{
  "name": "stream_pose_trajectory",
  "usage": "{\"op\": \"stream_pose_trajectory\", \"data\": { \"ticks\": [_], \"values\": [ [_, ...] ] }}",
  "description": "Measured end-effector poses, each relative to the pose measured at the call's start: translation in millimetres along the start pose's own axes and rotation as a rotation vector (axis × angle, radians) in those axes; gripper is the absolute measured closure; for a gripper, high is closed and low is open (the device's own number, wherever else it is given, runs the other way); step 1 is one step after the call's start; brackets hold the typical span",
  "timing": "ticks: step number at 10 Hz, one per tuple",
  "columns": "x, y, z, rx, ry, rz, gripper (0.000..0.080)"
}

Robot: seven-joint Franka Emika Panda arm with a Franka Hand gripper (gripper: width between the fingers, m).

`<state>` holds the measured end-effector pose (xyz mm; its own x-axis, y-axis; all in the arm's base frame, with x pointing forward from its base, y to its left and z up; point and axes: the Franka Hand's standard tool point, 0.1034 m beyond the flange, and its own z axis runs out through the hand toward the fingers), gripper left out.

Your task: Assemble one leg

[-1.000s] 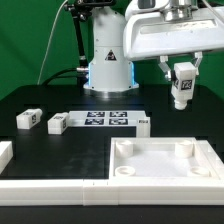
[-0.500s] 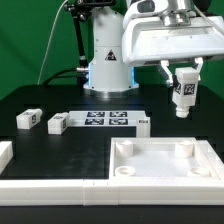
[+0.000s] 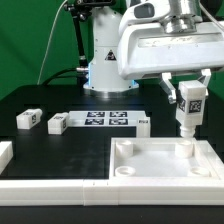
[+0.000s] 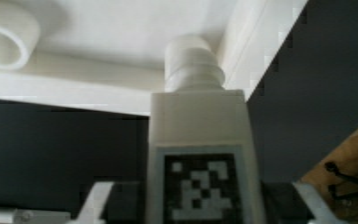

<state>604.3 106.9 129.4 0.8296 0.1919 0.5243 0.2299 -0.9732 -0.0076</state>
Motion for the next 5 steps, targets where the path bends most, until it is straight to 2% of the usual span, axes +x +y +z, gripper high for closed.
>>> {"op": "stream_pose_trajectory", "data": {
  "ticks": [1, 3, 5],
  "values": [
    [3.3, 4.2, 9.6, -0.001, 0.002, -0.008, 0.0509],
    [6.4, -1.1, 33.9, 0.006, 0.027, -0.016, 0.0509],
    [5.9, -1.0, 36.2, 0.006, 0.028, -0.026, 0.0509]
  ]
}}
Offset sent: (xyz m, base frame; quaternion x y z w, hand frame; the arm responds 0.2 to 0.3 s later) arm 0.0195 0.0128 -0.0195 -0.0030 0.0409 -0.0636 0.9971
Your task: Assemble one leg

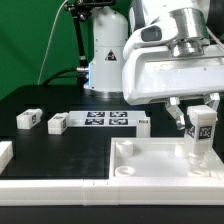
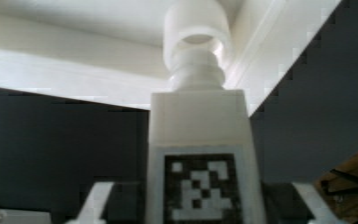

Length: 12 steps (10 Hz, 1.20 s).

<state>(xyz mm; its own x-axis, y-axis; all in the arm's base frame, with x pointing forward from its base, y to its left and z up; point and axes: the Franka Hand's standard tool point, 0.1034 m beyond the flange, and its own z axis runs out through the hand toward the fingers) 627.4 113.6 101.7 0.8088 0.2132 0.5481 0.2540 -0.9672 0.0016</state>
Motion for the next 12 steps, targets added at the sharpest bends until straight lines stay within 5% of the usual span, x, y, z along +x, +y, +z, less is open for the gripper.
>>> {"op": "stream_pose_trajectory", "data": {
  "ticks": [12],
  "values": [
    [-13.5, -3.6, 19.8, 0.001, 0.016, 0.001, 0.0508]
  ]
}}
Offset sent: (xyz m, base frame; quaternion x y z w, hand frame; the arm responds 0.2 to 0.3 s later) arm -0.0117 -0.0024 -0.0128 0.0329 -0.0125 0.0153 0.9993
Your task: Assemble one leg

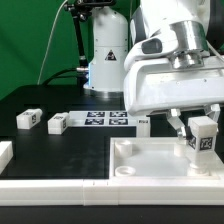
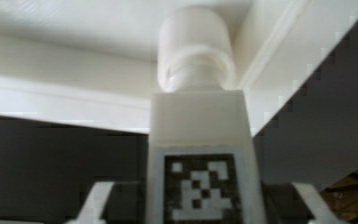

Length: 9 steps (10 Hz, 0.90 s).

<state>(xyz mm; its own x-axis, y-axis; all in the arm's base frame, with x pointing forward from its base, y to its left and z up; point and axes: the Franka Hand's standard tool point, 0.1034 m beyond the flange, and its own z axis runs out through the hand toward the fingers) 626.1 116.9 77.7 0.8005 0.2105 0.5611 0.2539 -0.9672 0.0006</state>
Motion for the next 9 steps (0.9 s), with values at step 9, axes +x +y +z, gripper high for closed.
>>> {"op": "stream_pose_trajectory", "data": {
  "ticks": [9],
  "values": [
    [-6.0, -0.1, 4.7, -0.001, 0.003, 0.002, 0.0278]
  ]
}}
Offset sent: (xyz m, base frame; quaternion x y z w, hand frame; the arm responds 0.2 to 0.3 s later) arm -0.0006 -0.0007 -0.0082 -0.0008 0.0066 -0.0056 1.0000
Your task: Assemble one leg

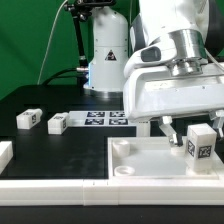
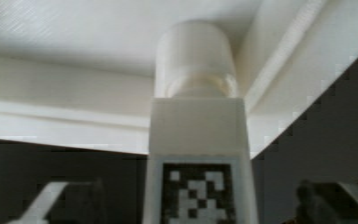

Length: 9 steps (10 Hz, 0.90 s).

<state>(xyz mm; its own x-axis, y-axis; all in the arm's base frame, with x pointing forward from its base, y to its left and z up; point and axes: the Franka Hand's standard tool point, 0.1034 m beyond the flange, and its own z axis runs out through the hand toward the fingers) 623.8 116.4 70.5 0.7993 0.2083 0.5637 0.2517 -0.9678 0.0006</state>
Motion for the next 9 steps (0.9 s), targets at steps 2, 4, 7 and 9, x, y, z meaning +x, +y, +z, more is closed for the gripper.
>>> {"op": "stream_pose_trajectory", "data": {
  "ticks": [2, 4, 7, 9],
  "values": [
    [0.0, 0.0, 0.0, 0.0, 0.0, 0.0, 0.0158],
    [0.0, 0.0, 0.0, 0.0, 0.0, 0.0, 0.0152],
    [14.6, -0.3, -13.2, 0.003, -0.009, -0.006, 0.0151],
    [17.0, -0.7, -17.0, 0.008, -0.034, -0.008, 0.0151]
  ]
}}
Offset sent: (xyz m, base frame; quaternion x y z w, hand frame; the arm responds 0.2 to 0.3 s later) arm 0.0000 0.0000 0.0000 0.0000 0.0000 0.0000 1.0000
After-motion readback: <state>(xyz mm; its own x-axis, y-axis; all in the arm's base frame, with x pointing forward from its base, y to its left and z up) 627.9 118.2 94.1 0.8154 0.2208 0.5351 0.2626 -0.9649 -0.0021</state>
